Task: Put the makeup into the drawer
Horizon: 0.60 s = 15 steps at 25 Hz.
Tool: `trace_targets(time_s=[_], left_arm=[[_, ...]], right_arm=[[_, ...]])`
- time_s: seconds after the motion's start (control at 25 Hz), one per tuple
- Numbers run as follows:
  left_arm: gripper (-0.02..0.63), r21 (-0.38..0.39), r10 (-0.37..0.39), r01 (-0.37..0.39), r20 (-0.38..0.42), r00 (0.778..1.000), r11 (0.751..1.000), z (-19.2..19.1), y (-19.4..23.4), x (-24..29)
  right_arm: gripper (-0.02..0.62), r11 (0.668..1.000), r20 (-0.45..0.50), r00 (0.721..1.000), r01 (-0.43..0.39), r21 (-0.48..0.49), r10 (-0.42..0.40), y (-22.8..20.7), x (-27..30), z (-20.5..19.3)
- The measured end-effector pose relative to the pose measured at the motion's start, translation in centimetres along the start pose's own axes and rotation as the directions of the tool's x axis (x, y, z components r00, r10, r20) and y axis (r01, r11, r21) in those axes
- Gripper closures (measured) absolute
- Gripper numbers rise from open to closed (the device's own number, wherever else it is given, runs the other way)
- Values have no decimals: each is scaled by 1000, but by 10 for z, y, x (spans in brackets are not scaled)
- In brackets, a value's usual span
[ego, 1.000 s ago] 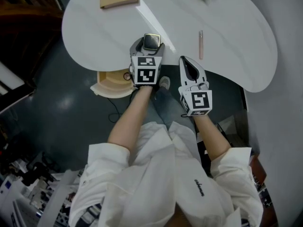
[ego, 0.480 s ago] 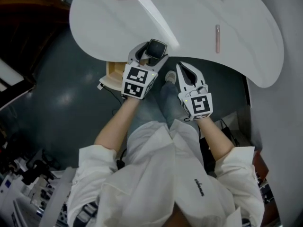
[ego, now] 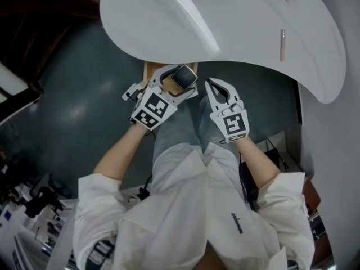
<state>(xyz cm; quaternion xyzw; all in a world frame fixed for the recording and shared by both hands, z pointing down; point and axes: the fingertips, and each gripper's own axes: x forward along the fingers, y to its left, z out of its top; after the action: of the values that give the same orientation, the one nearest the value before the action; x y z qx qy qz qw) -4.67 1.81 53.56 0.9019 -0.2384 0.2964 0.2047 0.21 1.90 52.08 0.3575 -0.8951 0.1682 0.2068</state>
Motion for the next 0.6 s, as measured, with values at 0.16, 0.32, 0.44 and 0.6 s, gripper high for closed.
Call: trace_targets(time_s=[0.16,0.32,0.44,0.6], left_arm=[[259,107,-87,97,-98,991,990,-39,-2,-7],[259,195,-146,179,-173,974,964,-69,6,2],[259,251,-170,224,-222,960,942,-88,11,14],[259,330,-201,292,-283,938,897,-107,11,35]], right_arm=[[578,998,-59,997,-42,-39,40,20,21,-19],[578,994,-107,993,-66,-90,56,21,42,-39],[578,993,-145,988,-68,-95,53,18,54,-57],[578,993,-171,984,-71,-97,53,16,61,-69]])
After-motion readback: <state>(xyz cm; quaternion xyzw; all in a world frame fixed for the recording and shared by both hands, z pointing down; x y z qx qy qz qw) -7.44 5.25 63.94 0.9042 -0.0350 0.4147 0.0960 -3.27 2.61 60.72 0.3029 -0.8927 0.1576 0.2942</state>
